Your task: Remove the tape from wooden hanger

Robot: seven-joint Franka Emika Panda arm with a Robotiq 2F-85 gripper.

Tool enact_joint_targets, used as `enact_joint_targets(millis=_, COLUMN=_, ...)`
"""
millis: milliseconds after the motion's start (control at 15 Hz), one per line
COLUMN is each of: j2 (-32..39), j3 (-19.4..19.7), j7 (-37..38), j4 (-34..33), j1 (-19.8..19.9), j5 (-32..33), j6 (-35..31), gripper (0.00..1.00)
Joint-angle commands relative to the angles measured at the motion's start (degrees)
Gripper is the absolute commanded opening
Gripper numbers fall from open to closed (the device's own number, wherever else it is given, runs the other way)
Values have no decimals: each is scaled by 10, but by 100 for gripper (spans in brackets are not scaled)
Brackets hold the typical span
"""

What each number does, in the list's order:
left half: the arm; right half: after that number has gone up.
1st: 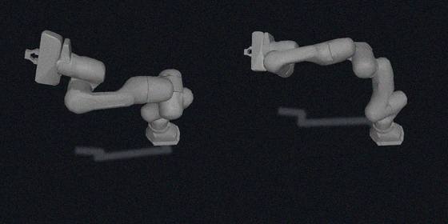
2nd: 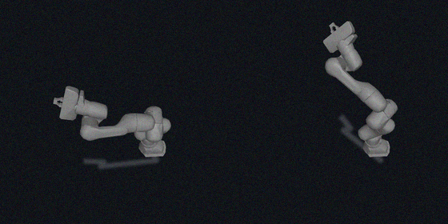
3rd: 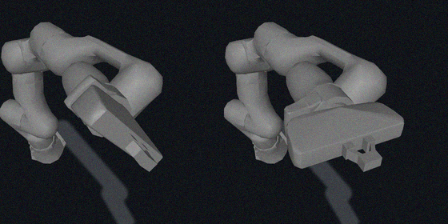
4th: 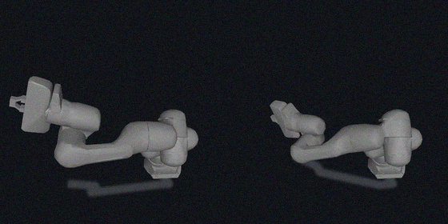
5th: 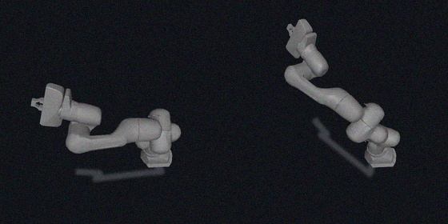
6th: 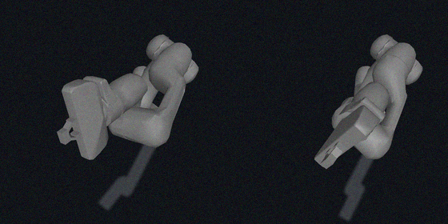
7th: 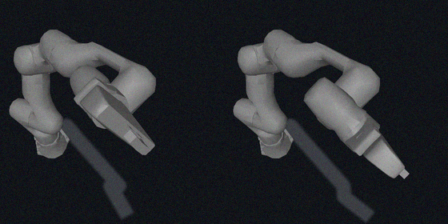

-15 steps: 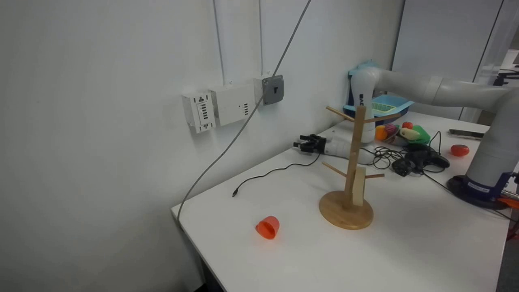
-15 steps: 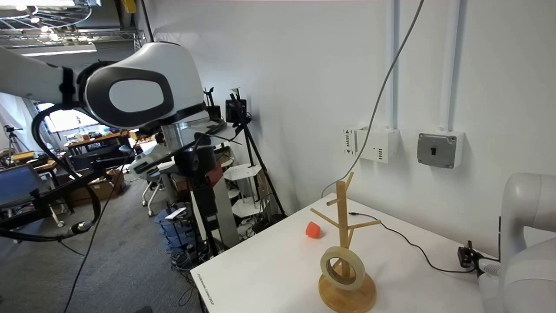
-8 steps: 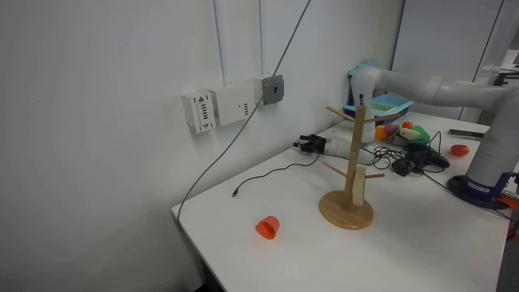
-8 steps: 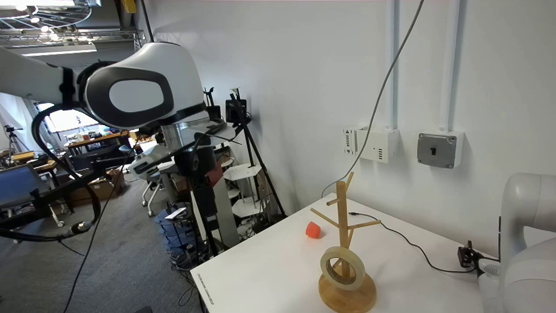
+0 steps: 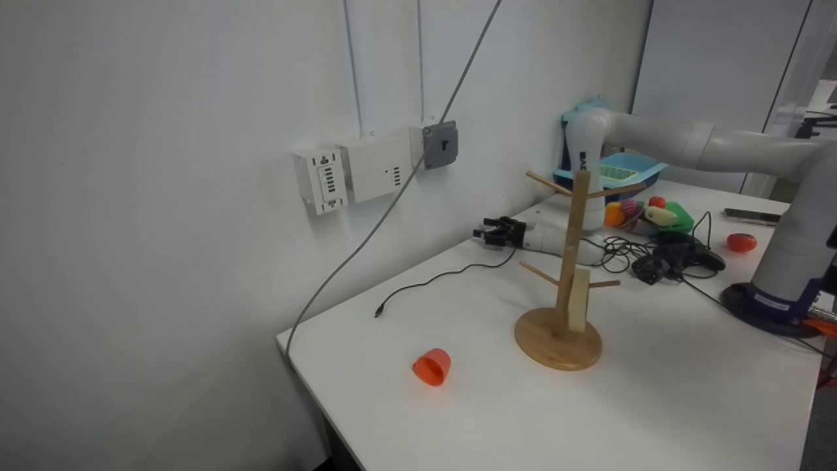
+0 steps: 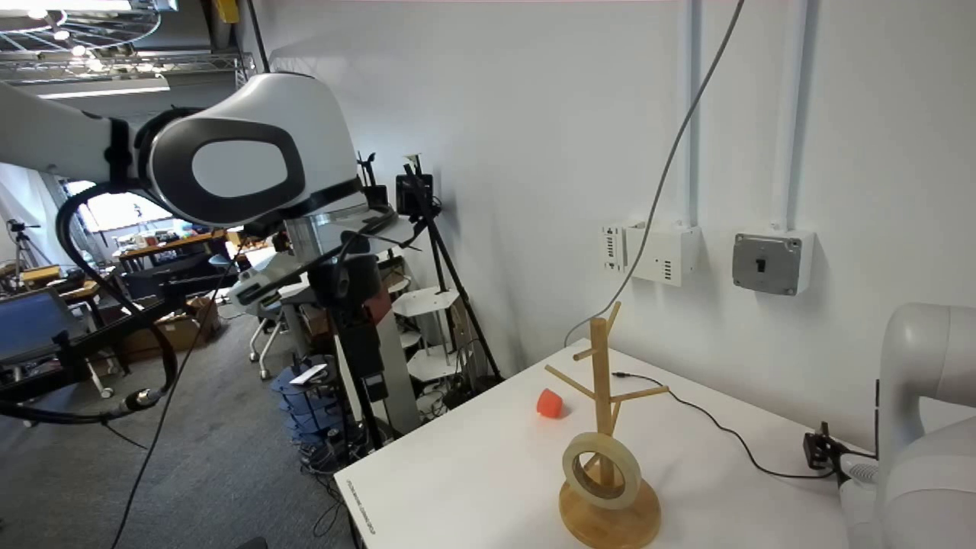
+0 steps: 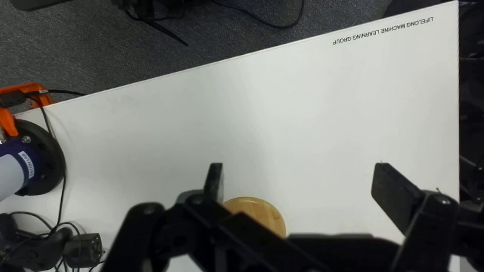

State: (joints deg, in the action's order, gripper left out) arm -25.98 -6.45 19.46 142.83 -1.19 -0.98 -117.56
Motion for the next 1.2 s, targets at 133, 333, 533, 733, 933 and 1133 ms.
enact_joint_targets(millis=133, j2=-3, j3=-12, j7=34, j4=3, j1=9, j5=9, j6=-6, gripper=100)
enact_joint_targets(millis=333, j2=0, j3=-6, j7=20, j4=0, j1=3, j5=-1, j6=-3, gripper=100)
enact_joint_targets(millis=533, j2=0, j3=-7, j7=21, j4=0, j1=3, j5=-1, j6=-3, gripper=100)
enact_joint_targets(millis=733, j2=0, j3=-7, j7=21, j4=0, j1=3, j5=-1, j6=-3, gripper=100)
enact_joint_targets(millis=933, j2=2, j3=-1, j7=21, j4=2, j1=10, j5=3, j6=-9, gripper=100)
enact_joint_targets(millis=1133, j2=1, j3=12, j7=13, j4=4, j1=23, j5=9, j6=-9, gripper=100)
